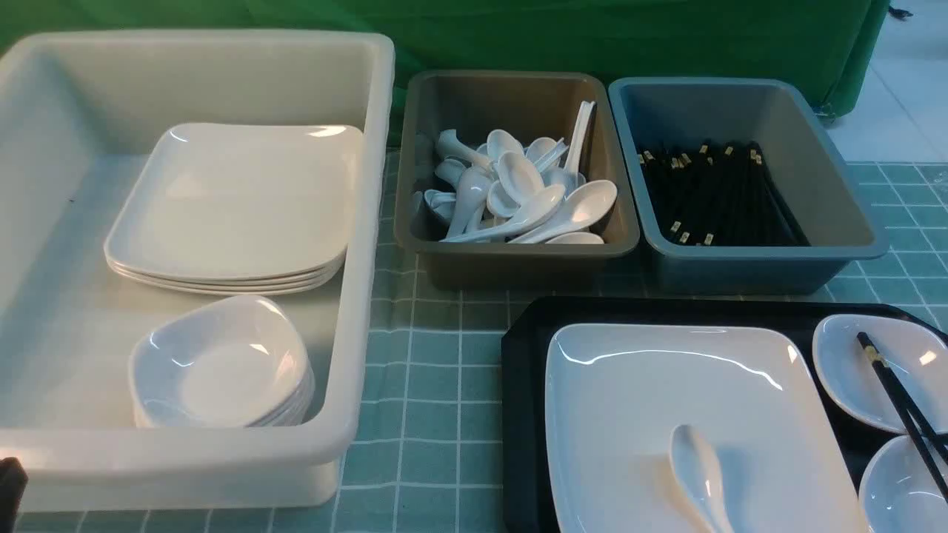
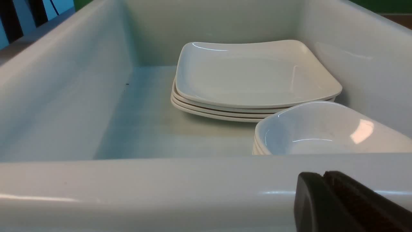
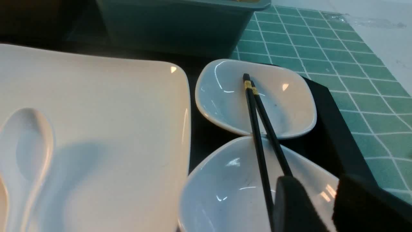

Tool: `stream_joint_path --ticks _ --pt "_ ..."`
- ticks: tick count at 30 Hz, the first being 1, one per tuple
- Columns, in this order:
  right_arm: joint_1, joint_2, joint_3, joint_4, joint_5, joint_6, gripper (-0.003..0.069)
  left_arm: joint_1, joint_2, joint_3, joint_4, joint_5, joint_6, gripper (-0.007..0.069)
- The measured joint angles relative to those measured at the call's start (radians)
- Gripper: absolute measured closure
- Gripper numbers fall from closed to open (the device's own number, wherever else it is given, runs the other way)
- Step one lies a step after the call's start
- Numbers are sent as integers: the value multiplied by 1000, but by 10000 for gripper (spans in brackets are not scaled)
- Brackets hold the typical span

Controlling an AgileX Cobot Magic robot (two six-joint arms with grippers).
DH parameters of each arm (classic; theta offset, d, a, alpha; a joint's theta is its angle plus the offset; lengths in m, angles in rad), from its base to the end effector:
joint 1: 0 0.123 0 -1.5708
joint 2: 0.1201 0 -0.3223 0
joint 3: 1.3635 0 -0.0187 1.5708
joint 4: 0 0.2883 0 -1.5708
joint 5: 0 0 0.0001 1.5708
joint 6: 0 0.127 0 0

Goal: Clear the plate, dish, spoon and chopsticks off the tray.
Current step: Use the right arm to grab a soup spoon from the plate

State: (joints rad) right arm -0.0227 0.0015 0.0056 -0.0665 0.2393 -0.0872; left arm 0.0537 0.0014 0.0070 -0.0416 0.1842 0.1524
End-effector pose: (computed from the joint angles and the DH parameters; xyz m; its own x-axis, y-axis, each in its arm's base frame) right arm 0.0913 -0.0041 0.1836 -0.1620 -0.1476 -0.9757 0.0139 0.9883 -0.1518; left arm 0.0922 0.0040 0.1900 -0.1094 0.1055 -0.9884 -0.0341 0.9934 0.1099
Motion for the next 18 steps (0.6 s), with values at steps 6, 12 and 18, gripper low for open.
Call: stream_joint_path --ticks 6,12,18 --pt "0 0 0 0 0 0 419 0 0 0 0 0 0 607" --pt "0 0 0 0 0 0 419 0 0 0 0 0 0 607" --pt "0 0 0 0 0 0 419 0 0 0 3 -10 11 607"
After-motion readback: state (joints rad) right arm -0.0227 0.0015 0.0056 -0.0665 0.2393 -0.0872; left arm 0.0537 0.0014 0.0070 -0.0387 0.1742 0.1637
